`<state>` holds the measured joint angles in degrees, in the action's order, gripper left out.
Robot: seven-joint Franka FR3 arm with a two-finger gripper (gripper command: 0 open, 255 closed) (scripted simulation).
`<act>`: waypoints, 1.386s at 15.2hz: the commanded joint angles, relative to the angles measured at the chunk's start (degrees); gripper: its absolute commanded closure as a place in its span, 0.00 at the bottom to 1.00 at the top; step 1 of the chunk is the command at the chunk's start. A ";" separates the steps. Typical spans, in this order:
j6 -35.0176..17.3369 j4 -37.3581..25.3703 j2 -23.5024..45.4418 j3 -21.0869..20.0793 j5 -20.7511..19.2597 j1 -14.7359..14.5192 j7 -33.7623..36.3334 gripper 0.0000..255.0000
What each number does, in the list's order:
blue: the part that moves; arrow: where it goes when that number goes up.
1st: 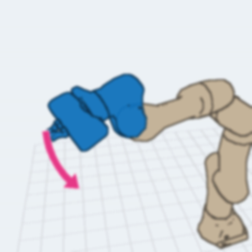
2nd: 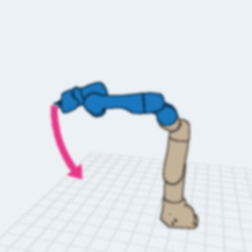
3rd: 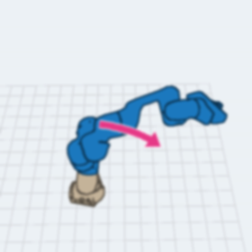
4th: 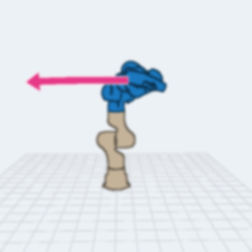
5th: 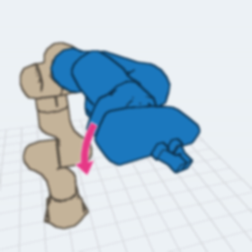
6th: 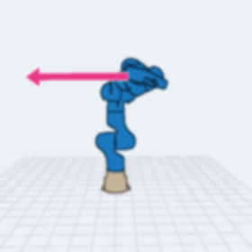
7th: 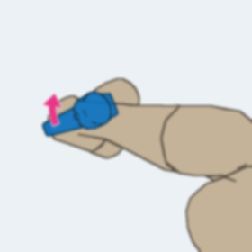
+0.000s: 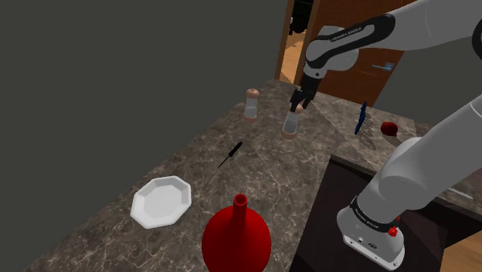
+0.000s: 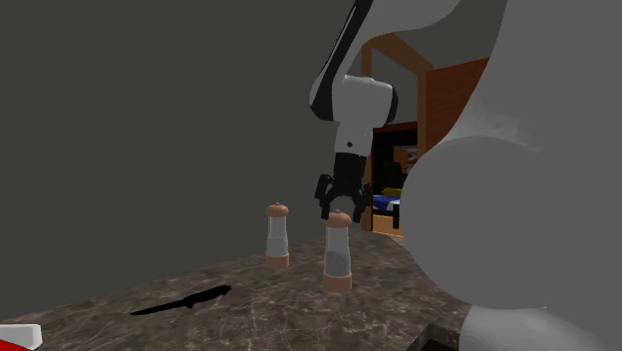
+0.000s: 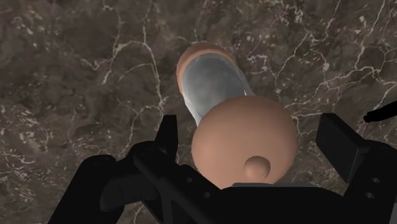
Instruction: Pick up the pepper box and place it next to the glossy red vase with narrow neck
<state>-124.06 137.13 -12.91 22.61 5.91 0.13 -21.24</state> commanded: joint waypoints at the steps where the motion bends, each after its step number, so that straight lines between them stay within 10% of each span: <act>1: -0.44 0.31 0.12 0.04 0.08 -0.01 -0.11 0.00; 6: -0.44 0.31 0.12 0.04 0.08 -0.01 -0.11 0.00; 7: -0.43 0.31 0.12 0.04 0.08 -0.01 -0.11 1.00; 21: 3.53 -1.94 -1.80 -0.41 -0.89 0.21 1.12 1.00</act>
<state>-121.29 135.64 -14.37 22.31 5.17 0.33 -20.40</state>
